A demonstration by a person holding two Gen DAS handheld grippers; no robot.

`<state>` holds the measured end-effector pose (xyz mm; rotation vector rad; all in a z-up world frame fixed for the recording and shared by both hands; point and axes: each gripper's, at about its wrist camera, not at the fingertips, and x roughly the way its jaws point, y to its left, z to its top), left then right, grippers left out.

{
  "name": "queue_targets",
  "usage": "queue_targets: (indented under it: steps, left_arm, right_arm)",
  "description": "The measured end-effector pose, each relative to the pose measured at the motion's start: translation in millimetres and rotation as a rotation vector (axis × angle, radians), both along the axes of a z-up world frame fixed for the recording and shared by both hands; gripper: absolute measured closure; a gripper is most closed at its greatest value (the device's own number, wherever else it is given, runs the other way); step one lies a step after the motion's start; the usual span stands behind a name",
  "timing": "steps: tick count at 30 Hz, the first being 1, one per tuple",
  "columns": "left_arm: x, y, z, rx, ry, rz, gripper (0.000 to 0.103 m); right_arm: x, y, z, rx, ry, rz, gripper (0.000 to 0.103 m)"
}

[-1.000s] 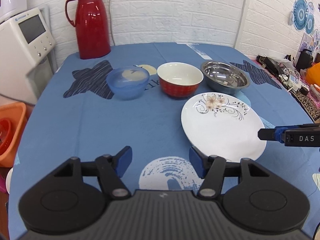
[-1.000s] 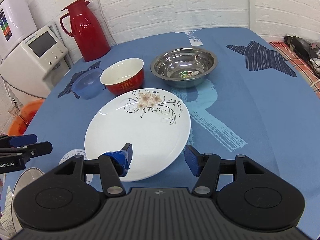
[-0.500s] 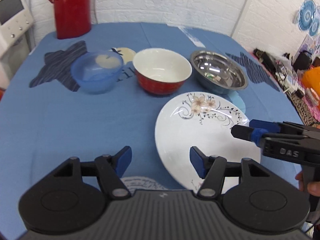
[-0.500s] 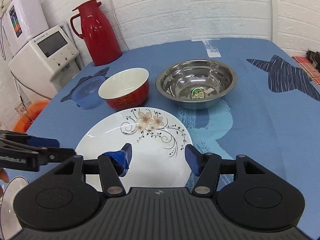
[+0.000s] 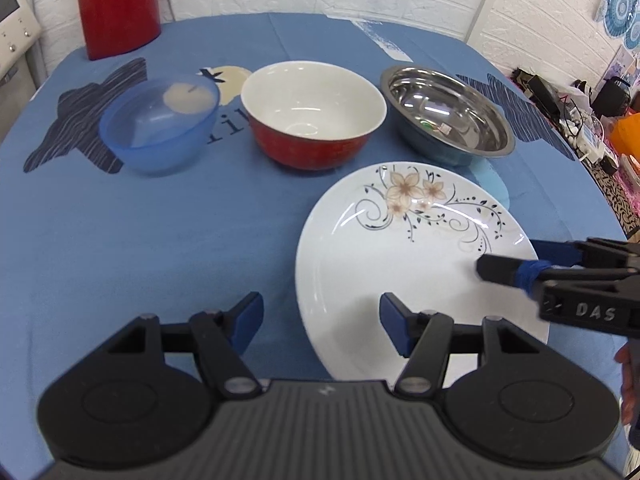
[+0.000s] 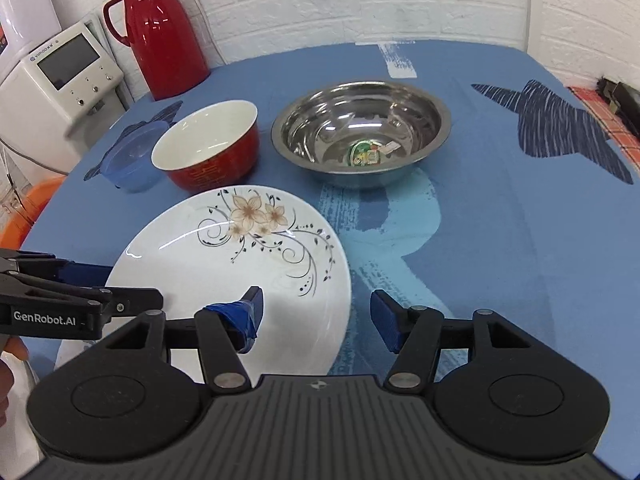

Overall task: Organize plates and bowls
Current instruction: 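Move both grippers to the floral plate and close them on its rim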

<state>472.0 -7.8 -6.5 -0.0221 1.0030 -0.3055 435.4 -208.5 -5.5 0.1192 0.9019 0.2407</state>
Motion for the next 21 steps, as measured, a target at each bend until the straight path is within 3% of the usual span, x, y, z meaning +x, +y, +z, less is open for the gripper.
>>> queue_targets:
  steps: [6, 10, 16, 21]
  left_arm:
    - [3, -8, -3, 0.034, -0.012, -0.012, 0.041]
    - [2, -8, -3, 0.037, -0.016, -0.01, 0.04]
    - [-2, -6, -4, 0.021, -0.036, -0.008, 0.04]
    - [-6, -6, -4, 0.021, -0.047, -0.021, 0.04]
  right_arm:
    - [2, 15, -4, -0.031, -0.019, 0.012, 0.054]
    - [-6, 17, -8, -0.074, -0.079, 0.054, 0.053]
    - [-7, 22, -5, -0.074, -0.044, 0.072, 0.05]
    - [-13, 16, -6, -0.066, -0.076, 0.077, 0.064]
